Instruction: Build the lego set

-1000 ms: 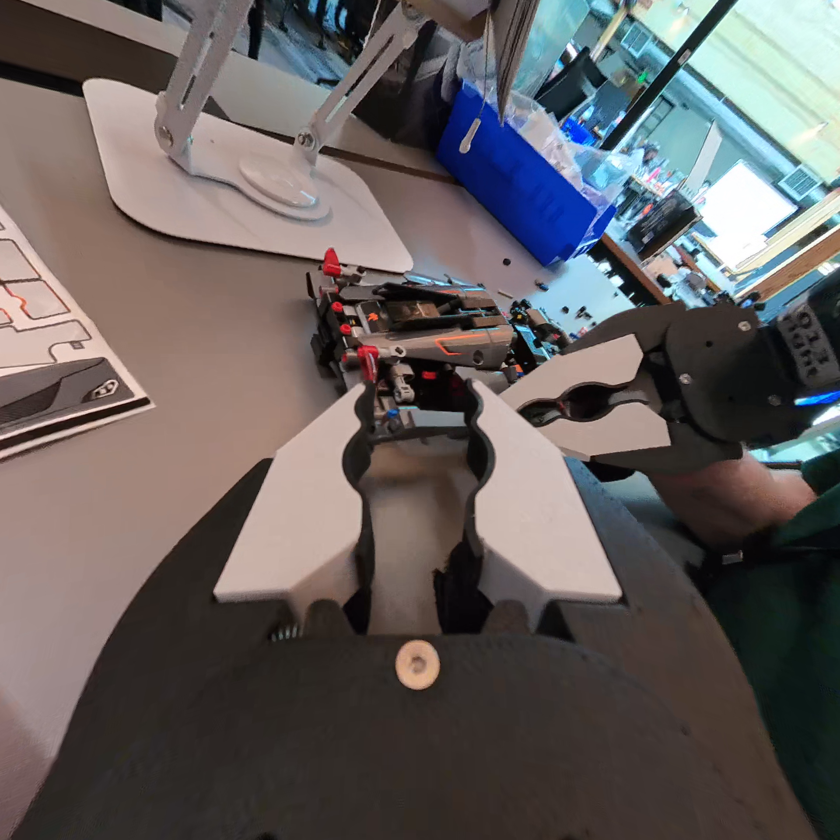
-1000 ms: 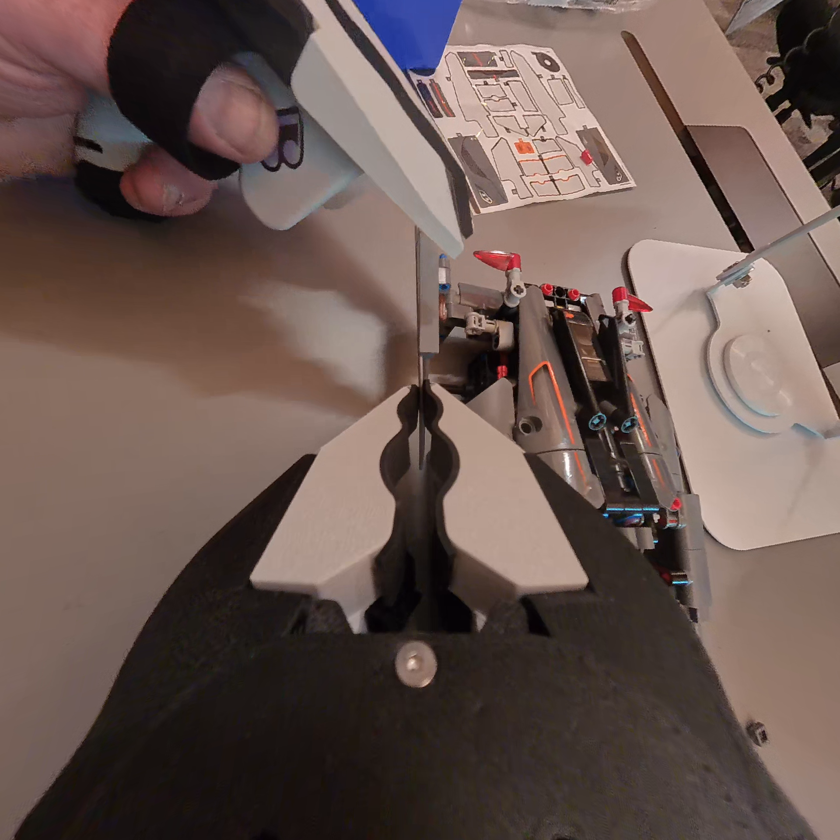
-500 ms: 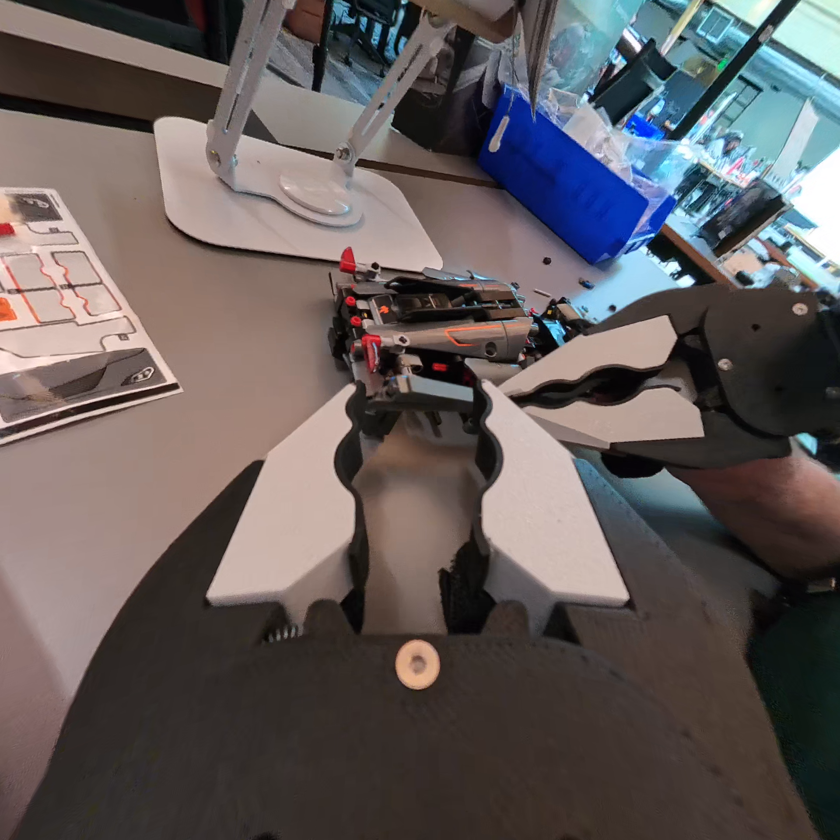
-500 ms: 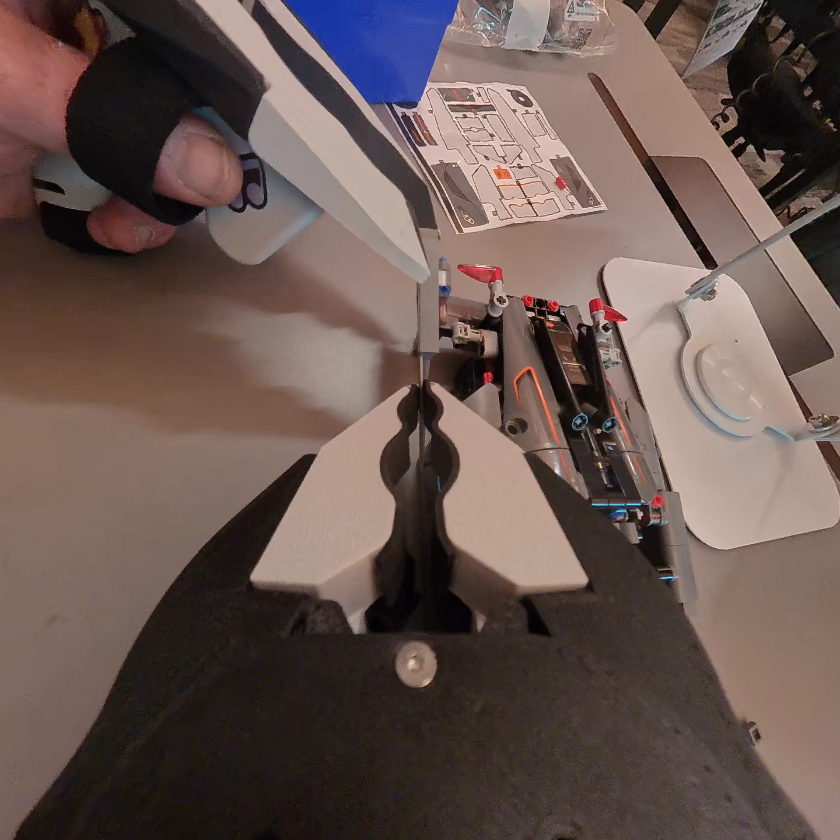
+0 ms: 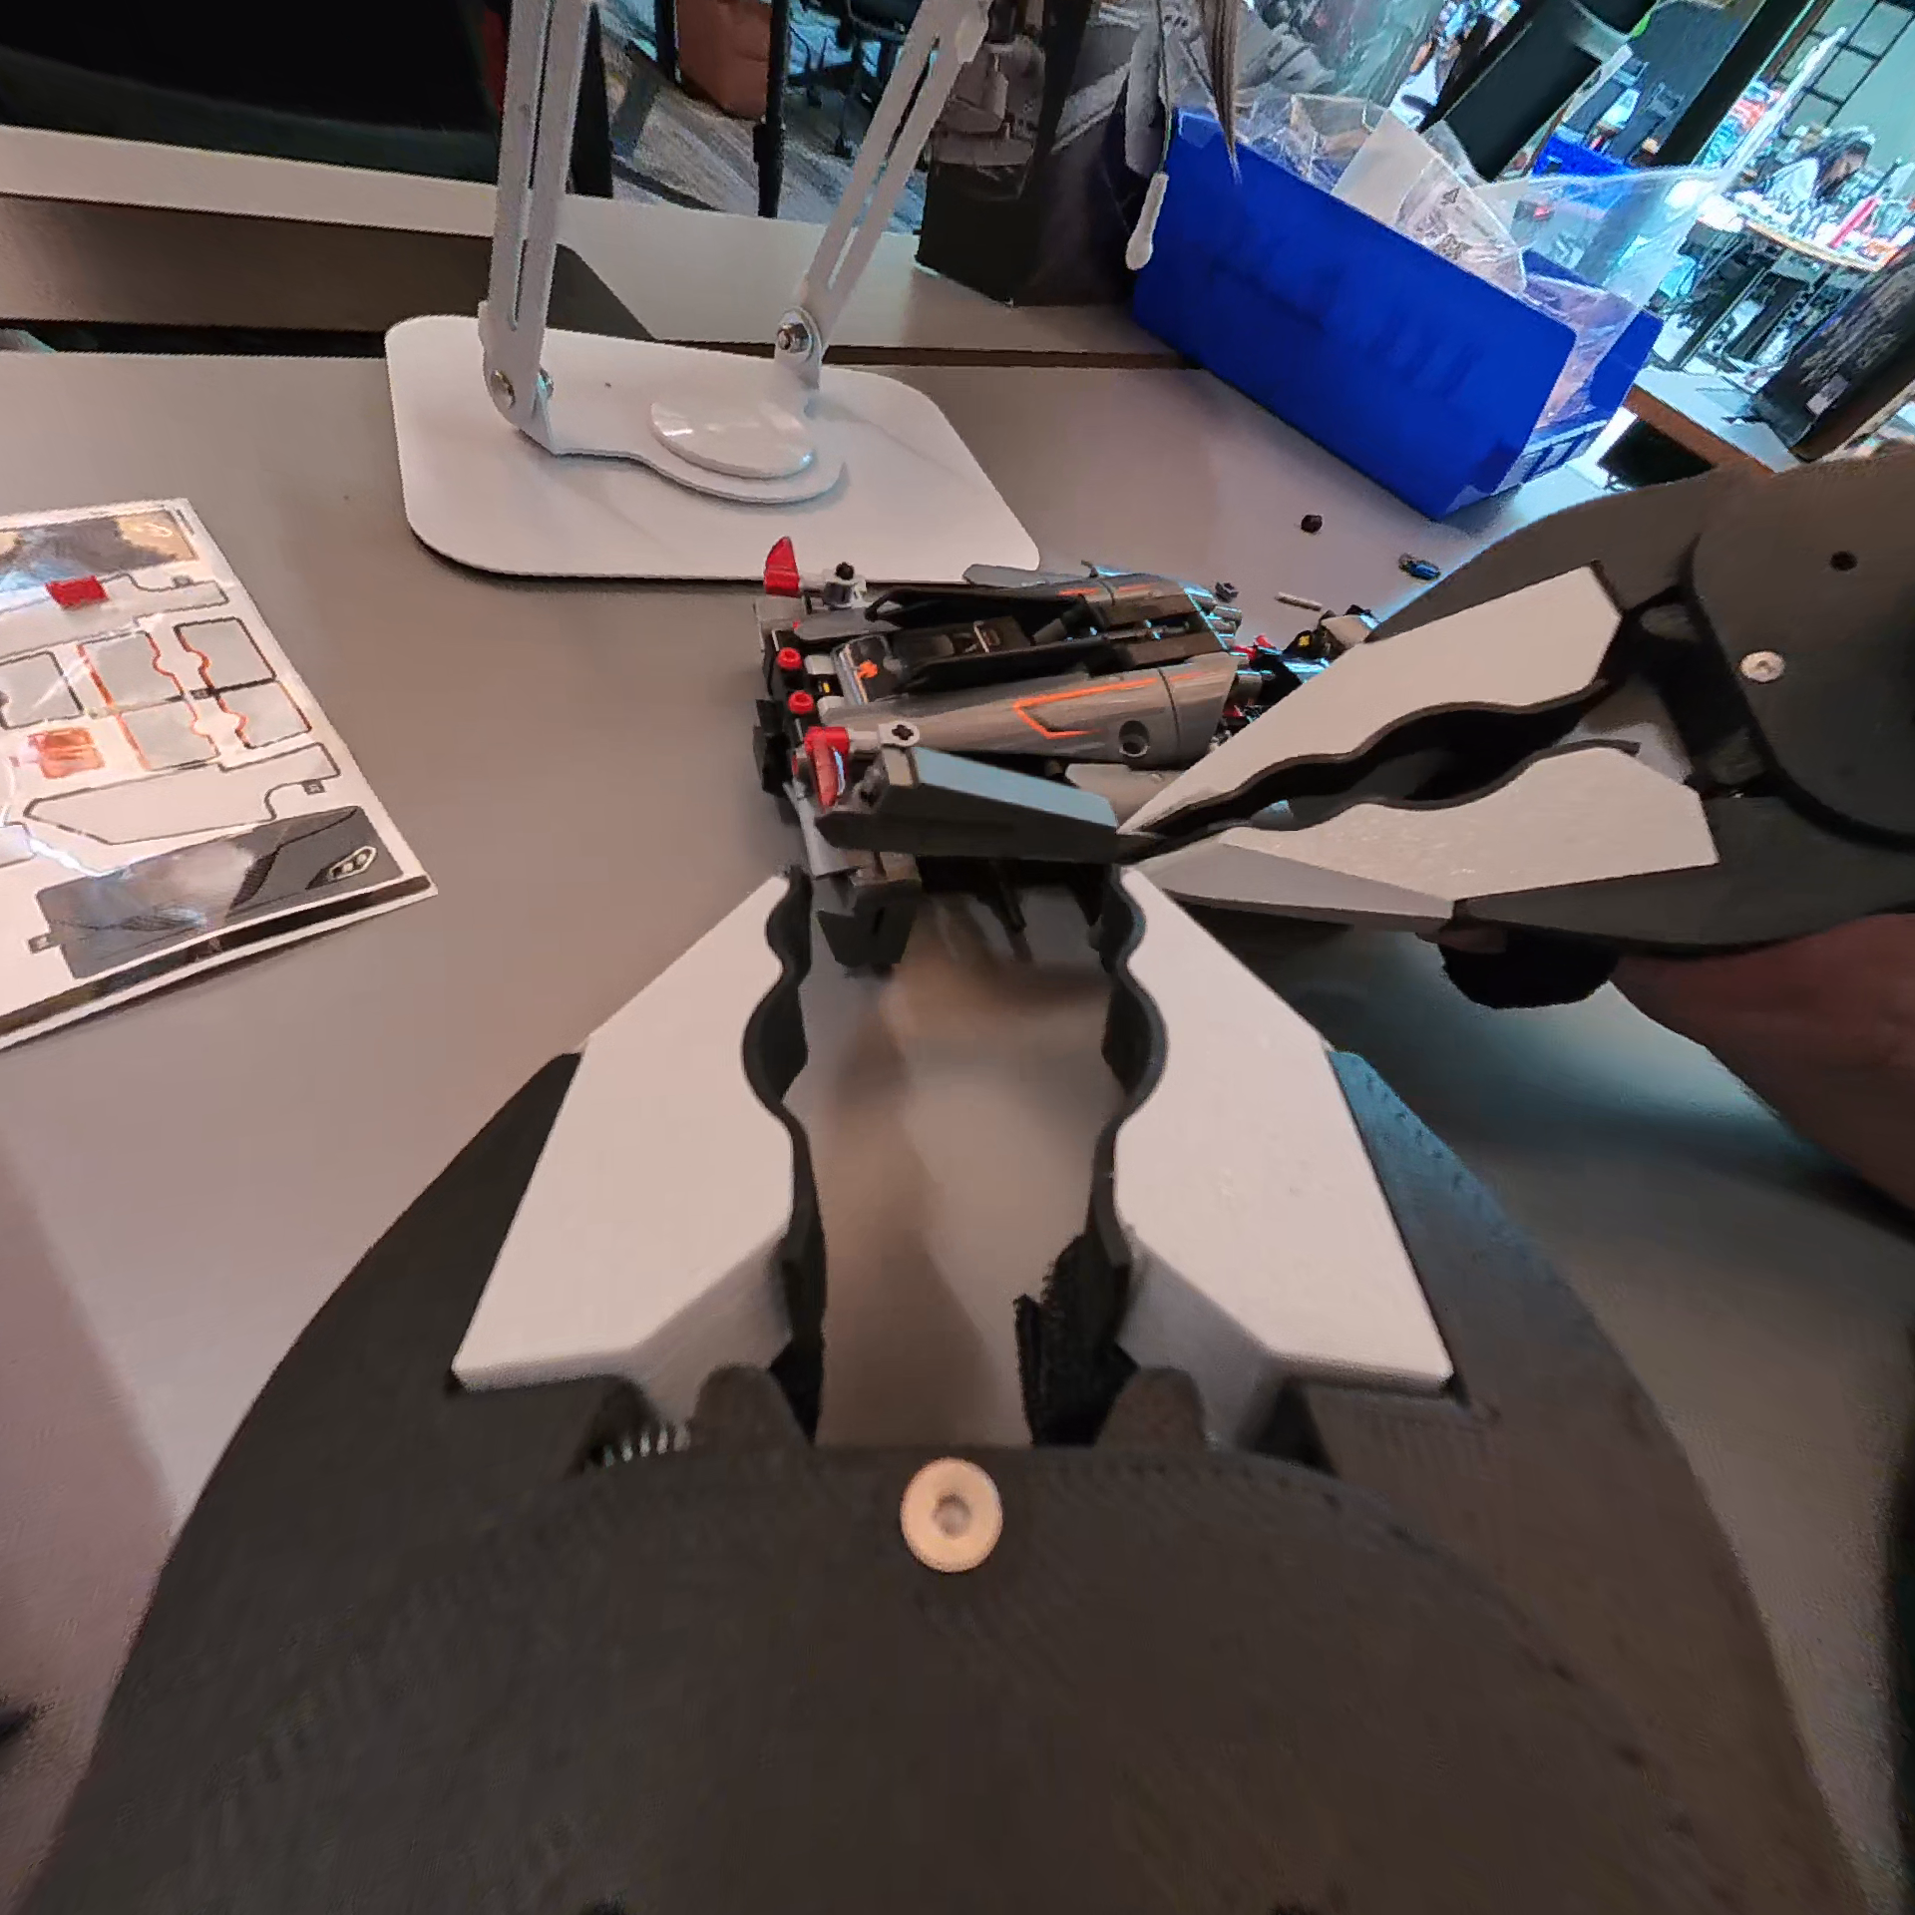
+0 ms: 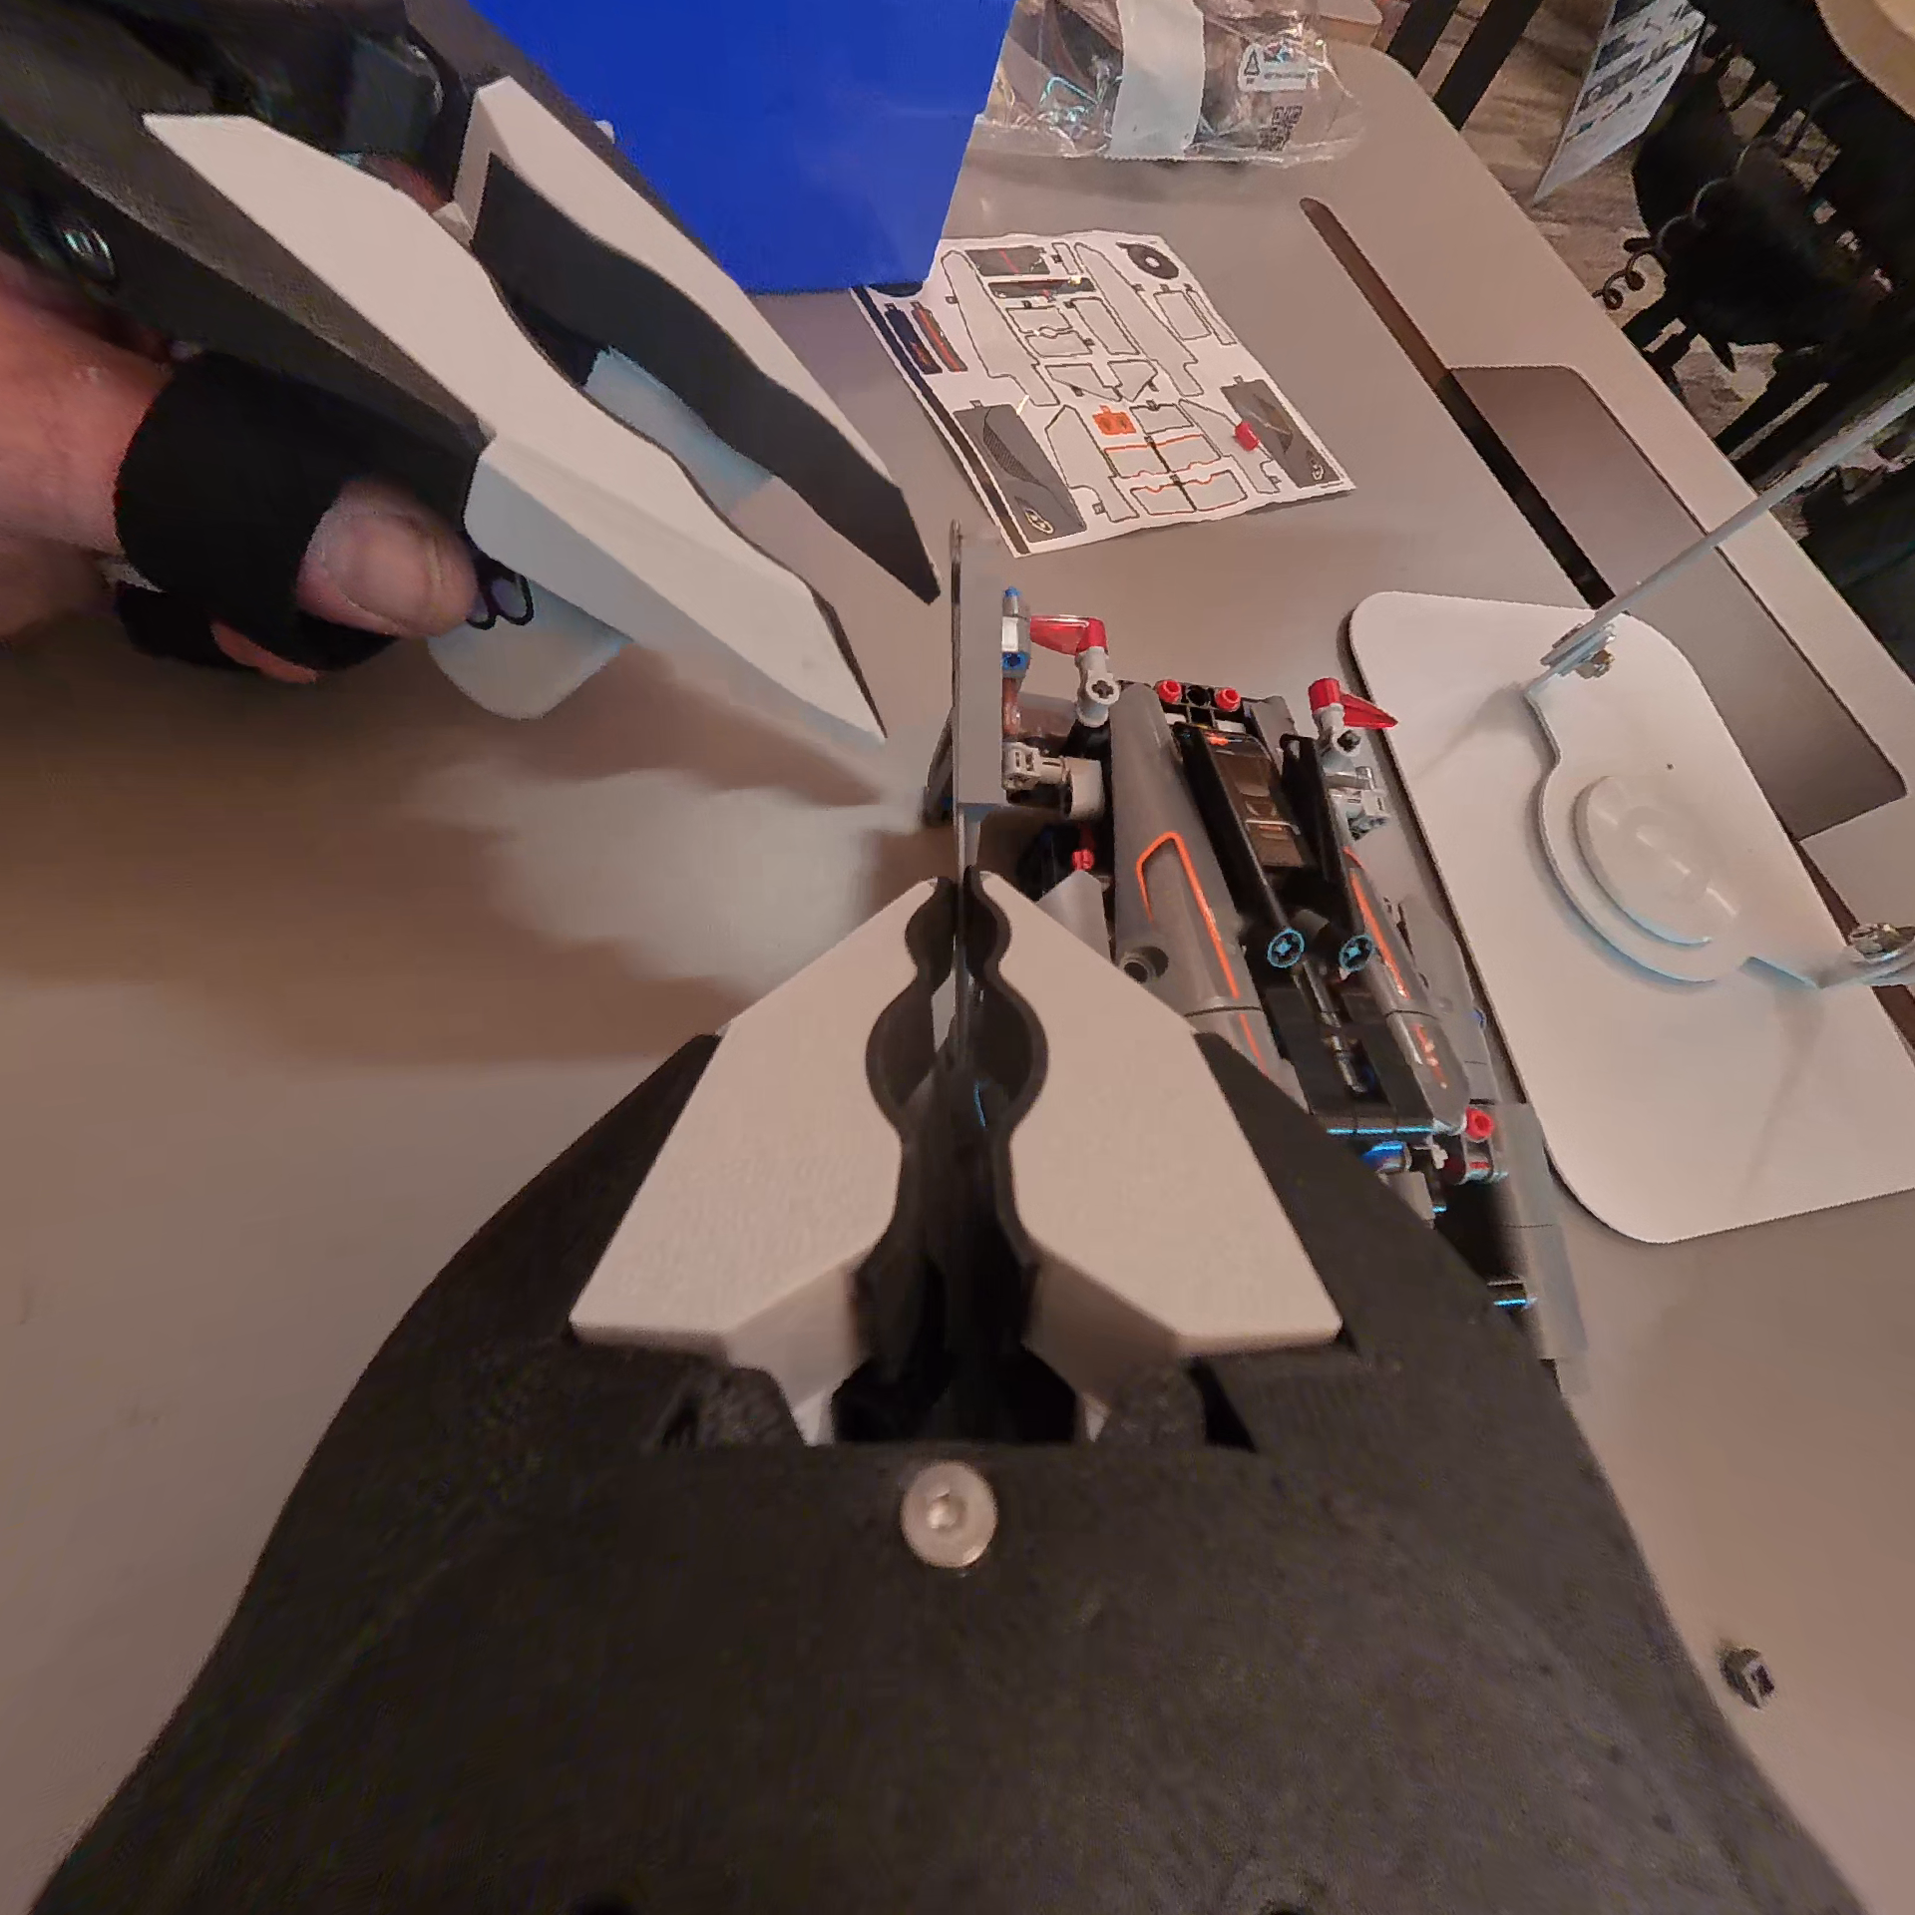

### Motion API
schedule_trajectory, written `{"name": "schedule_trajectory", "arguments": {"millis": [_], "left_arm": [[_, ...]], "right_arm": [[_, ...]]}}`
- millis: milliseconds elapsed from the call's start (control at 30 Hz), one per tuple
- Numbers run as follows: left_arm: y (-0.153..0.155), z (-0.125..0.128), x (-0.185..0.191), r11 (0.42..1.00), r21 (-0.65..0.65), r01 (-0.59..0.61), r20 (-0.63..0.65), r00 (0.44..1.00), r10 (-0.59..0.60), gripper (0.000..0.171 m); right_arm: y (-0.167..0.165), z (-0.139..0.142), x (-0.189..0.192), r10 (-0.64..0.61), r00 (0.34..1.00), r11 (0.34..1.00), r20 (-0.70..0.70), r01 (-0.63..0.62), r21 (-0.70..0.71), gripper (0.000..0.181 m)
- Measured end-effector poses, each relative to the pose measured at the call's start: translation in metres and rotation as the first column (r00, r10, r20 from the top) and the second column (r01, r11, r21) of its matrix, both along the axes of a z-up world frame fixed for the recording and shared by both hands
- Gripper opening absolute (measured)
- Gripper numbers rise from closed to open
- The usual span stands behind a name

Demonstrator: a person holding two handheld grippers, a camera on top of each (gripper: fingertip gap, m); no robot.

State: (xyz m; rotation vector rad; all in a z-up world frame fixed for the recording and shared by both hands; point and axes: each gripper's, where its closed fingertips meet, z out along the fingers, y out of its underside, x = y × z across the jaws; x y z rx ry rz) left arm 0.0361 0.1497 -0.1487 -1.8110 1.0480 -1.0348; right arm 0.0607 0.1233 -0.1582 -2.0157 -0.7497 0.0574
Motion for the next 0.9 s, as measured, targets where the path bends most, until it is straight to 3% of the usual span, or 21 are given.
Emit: {"name": "schedule_trajectory", "arguments": {"millis": [900], "left_arm": [[-0.0001,-0.0011,0.0071,1.0,0.002,0.031,-0.006,1.0,-0.031,0.047]], "right_arm": [[-0.0016,0.0061,-0.0044,0.025,0.999,0.999,-0.022,-0.024,0.03,0.0]]}}
